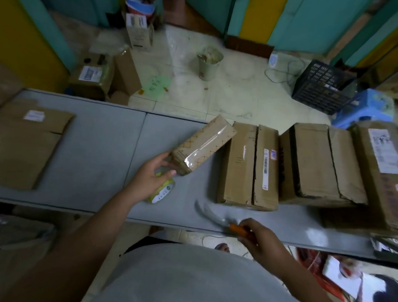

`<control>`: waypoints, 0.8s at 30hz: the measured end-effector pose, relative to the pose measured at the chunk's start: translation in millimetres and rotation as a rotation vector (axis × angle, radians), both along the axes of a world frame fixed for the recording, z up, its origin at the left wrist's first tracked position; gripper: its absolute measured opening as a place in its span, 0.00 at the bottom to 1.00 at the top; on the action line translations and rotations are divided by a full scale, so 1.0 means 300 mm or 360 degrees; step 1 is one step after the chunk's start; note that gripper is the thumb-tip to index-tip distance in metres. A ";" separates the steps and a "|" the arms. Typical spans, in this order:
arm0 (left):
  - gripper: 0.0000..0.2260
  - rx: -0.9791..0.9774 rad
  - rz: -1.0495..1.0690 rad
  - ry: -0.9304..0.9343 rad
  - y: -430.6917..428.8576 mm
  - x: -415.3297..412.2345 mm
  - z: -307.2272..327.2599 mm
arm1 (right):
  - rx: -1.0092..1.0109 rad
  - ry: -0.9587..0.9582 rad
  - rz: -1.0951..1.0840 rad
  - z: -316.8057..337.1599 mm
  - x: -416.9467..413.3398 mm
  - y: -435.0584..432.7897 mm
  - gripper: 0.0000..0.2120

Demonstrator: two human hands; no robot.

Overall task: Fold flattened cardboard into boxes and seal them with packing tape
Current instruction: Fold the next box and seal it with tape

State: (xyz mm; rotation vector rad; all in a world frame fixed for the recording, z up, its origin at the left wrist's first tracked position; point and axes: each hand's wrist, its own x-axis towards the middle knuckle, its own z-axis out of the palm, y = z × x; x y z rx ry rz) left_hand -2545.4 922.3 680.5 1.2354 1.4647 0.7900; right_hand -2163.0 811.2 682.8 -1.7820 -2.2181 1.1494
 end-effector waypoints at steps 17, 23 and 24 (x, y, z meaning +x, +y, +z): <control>0.29 -0.0135 -0.0171 -0.0213 0.017 -0.032 -0.004 | 0.0226 0.0154 0.0248 0.267 -0.487 0.252 0.17; 0.30 -0.0133 -0.0228 -0.0154 0.012 -0.043 -0.007 | 0.0221 0.0074 0.0099 0.249 -0.529 0.275 0.16; 0.31 -0.0134 -0.0250 -0.0149 0.012 -0.046 -0.004 | 0.0207 0.0065 0.0079 0.249 -0.531 0.276 0.16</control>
